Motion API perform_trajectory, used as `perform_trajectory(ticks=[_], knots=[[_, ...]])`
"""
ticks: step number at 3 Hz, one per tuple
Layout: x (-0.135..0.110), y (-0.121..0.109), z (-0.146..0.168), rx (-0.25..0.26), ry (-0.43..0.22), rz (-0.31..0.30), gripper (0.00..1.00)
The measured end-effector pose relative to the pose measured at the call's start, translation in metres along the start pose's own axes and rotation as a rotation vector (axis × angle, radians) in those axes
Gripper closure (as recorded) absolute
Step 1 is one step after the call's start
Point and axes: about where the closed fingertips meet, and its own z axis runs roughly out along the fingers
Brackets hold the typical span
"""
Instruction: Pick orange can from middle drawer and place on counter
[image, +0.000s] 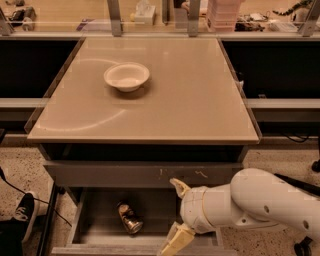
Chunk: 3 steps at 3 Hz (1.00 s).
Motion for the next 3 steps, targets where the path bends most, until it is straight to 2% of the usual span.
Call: perform_trajectory(ticks=[1,2,3], knots=[[0.003,-0.002,0.009,-0.001,-0.006,0.011,0.0],[0.013,0.007,0.014,0.023,-0.027,0.045,0.0],[0.029,0.007,0.053,0.006,-0.06,0.073,0.0]])
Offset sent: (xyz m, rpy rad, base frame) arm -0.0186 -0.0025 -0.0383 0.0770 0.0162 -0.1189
